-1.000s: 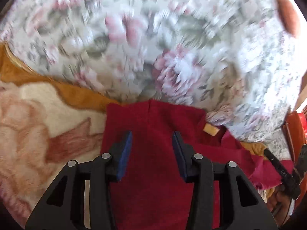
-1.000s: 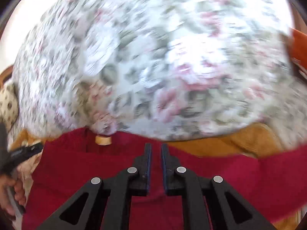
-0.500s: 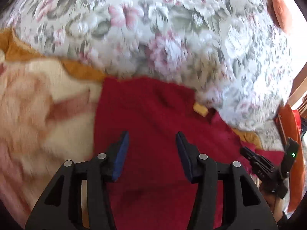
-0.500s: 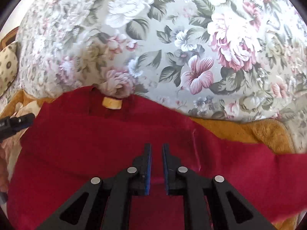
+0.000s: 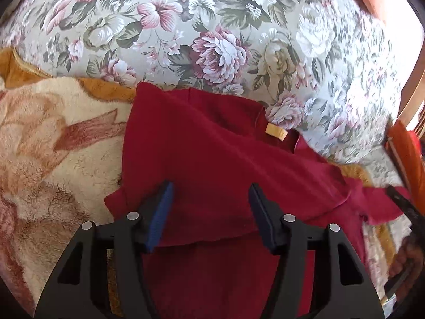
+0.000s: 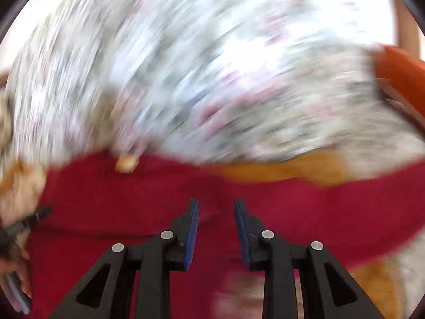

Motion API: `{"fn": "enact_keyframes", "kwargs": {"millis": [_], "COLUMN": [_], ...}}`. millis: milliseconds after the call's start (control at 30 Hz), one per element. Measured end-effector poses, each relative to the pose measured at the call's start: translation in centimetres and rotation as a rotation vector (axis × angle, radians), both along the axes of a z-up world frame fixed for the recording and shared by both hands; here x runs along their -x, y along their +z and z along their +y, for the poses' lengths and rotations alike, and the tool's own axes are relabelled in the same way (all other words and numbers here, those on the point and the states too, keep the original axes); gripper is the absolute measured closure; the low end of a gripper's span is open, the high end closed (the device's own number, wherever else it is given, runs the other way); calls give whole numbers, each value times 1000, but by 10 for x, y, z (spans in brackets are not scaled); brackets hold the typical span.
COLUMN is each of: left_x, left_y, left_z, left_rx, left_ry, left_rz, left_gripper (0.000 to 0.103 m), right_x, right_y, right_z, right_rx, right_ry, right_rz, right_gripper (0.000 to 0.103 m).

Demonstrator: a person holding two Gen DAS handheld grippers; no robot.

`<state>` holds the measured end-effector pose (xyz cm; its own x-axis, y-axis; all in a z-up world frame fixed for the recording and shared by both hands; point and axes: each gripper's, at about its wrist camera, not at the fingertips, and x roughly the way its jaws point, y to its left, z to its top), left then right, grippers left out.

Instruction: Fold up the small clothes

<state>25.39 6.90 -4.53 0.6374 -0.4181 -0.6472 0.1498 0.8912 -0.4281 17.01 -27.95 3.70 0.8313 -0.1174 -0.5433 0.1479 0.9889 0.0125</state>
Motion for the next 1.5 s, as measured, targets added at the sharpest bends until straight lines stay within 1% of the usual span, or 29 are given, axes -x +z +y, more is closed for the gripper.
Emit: {"fn": "enact_keyframes", "kwargs": {"millis": [67, 133, 167, 233, 267, 300, 333, 367, 433, 533, 633, 767, 800, 833, 867, 900, 967, 1033, 1067, 1133, 1200, 1233, 1267, 1300, 1333, 1367, 1400, 1433, 1500], "left_x": [1, 1, 1, 2, 2, 2, 2, 1, 1, 1, 2, 2, 2, 2, 2, 2, 2, 2, 2, 3, 2, 3, 4, 5, 8, 10, 13, 16, 20], "left_y": [1, 1, 1, 1, 1, 1, 1, 1, 1, 1, 1, 1, 1, 1, 2, 2, 1, 2, 2, 3, 9, 13, 18, 25, 32, 38, 45, 49, 51], "left_z": [0, -1, -2, -4, -5, -5, -5, -4, -3, -2, -2, -2, -2, -2, -2, -3, -2, -2, -2, -4, -12, -15, -18, -21, -26, -33, -43, -56, -81], "left_rx": [11, 6, 3, -11, -16, -16, -13, -6, 0, 3, 4, 6, 7, 7, 7, 6, 8, 7, 7, -8, -63, -76, -52, 10, 83, 134, 170, 192, 218], "left_ry": [0, -4, -5, -3, -3, -3, -3, -4, -6, -6, -5, 0, 0, 0, 0, 0, 1, 1, 2, 5, 9, 17, 19, 5, -19, -46, -83, -140, -246], "left_rz": [-1, -7, -10, -13, -14, -15, -15, -15, -14, -15, -15, -14, -14, -14, -13, -13, -13, -13, -13, -11, 2, 7, 15, 24, 32, 28, 17, 6, 22], "left_gripper": [44, 41, 41, 41, 40, 40, 40, 40, 40, 40, 40, 40, 40, 40, 40, 40, 40, 40, 40, 40, 40, 40, 40, 38, 33, 29, 24, 24, 24], "right_x": [41, 81, 104, 136, 144, 154, 158, 158, 151, 141, 123, 122, 122, 124, 124, 125, 126, 119, 112, 95, 71, 65, 55, 45, 35, 27, 21, 14, 4], "right_y": [16, 26, 31, 35, 37, 38, 37, 36, 41, 43, 42, 40, 40, 40, 38, 37, 39, 43, 46, 46, 39, 36, 30, 23, 14, 4, -6, -18, -38], "right_z": [-50, -104, -138, -190, -207, -227, -243, -247, -252, -261, -274, -278, -277, -277, -277, -276, -263, -244, -227, -190, -137, -121, -96, -68, -42, -22, -4, 20, 52], "right_rx": [-19, -19, -33, -105, -138, -194, -254, -279, -272, -292, -329, -354, -358, -359, -357, -354, -318, -314, -305, -323, -350, -360, -372, -371, -373, -387, -393, -386, -370], "right_ry": [-116, -263, -359, -485, -514, -535, -529, -500, -463, -421, -418, -439, -443, -452, -462, -471, -462, -379, -321, -197, -45, -3, 55, 104, 146, 179, 199, 216, 250], "right_rz": [-81, -139, -168, -195, -196, -199, -200, -211, -196, -192, -205, -238, -244, -246, -243, -237, -246, -254, -254, -247, -222, -215, -201, -184, -162, -136, -107, -66, -2], "right_gripper": [75, 74, 74, 74, 74, 74, 74, 74, 74, 74, 74, 74, 77, 88, 94, 97, 97, 97, 97, 97, 97, 97, 97, 97, 97, 97, 97, 97, 97]}}
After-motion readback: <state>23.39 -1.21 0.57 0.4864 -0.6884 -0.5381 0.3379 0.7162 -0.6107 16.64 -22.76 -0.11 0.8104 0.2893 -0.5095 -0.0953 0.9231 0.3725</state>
